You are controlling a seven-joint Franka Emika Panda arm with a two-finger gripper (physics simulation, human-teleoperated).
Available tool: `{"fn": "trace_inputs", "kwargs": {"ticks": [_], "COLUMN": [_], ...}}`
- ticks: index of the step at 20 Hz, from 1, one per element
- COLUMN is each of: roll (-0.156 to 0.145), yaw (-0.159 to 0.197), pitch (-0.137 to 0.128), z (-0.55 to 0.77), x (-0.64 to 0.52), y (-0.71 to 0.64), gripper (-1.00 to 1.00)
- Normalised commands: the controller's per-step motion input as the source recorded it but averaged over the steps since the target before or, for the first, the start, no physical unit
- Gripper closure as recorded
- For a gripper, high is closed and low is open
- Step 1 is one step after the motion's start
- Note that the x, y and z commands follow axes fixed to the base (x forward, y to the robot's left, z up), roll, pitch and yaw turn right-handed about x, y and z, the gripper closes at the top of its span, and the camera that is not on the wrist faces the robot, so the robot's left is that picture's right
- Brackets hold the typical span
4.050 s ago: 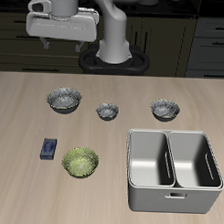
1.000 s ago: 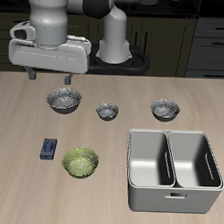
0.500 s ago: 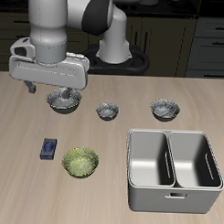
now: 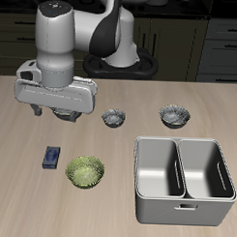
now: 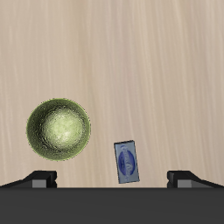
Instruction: Place the green bowl in the left side of the drainer
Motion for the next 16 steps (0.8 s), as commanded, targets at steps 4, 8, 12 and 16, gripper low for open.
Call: {"fn": "trace_inputs", "kwargs": {"ticks": [4, 8, 12, 16], "roll": [-0.002, 0.008, 0.015, 0.010], "yaw": [-0.016, 0.001, -0.004, -0.014], "pitch": [0.023, 0.027, 0.022, 0.023], "z": [-0.41, -0.44, -0.32, -0.29], "x": [0.07, 0.04, 0.02, 0.00], "y": [0.03, 0.12, 0.11, 0.07], "gripper": [-1.00, -1.00, -1.00, -1.00]}}
